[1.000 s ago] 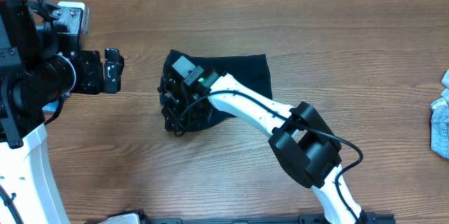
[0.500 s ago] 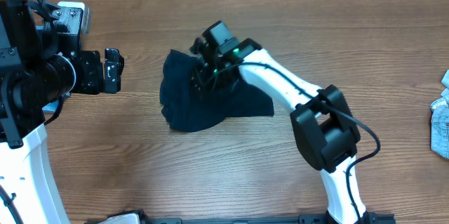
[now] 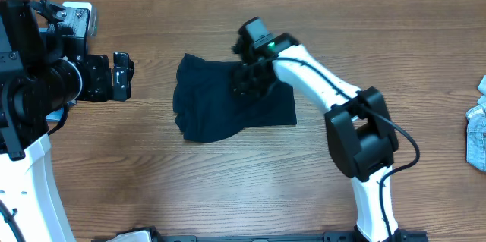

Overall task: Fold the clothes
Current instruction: 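Release the shirt and lift the right gripper up and away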

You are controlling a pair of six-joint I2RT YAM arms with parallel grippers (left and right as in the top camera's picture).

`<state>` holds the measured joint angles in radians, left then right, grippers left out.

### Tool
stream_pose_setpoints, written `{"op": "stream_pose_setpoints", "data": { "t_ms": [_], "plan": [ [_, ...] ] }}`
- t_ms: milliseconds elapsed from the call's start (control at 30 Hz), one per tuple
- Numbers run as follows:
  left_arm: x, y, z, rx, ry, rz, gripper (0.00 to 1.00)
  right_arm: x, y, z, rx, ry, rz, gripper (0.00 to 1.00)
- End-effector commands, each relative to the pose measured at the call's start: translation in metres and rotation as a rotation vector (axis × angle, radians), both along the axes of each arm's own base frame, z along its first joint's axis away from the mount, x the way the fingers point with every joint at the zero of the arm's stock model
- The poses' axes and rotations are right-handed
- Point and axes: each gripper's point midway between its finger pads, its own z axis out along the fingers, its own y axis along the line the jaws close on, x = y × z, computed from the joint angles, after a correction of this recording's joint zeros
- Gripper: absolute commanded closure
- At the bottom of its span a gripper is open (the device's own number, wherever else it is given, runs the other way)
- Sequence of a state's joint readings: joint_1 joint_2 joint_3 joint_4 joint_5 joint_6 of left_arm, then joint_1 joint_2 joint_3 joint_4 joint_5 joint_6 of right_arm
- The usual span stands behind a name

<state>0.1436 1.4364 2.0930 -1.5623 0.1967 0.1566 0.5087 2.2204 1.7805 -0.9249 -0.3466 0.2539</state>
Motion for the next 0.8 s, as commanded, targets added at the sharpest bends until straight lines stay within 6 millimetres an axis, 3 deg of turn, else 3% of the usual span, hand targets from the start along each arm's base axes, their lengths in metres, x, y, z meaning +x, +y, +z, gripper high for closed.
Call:
{"op": "stream_pose_setpoints", "data": {
  "t_ms": [0, 233, 333, 400, 533, 600, 767],
  "plan": [
    [0.005, 0.003, 0.003, 0.01, -0.021, 0.017, 0.0, 0.031, -0.036, 0.054, 0.014, -0.108, -0.075, 0.56],
    [0.004, -0.008, 0.004, -0.077, -0.012, 0.023, 0.0, 0.039, -0.074, 0.092, 0.026, -0.147, -0.149, 0.56],
    [0.019, -0.011, 0.013, -0.096, -0.072, 0.005, 0.0, 0.039, -0.09, 0.103, 0.025, -0.149, -0.182, 0.54],
    [0.033, -0.01, 0.005, -0.107, -0.052, 0.016, 0.0, 0.034, -0.097, 0.102, 0.013, -0.12, -0.195, 0.53],
    [0.075, -0.006, -0.063, -0.148, 0.174, 0.056, 0.0, 0.019, -0.103, 0.096, -0.016, -0.051, -0.2, 0.52],
    [0.091, -0.01, -0.096, -0.161, 0.271, 0.045, 0.07, 0.015, -0.104, 0.094, -0.025, -0.033, -0.199, 0.51],
    [0.135, -0.048, -0.184, -0.231, 0.458, -0.081, 0.26, 0.005, -0.107, 0.081, -0.042, 0.015, -0.21, 0.52]
  ]
}}
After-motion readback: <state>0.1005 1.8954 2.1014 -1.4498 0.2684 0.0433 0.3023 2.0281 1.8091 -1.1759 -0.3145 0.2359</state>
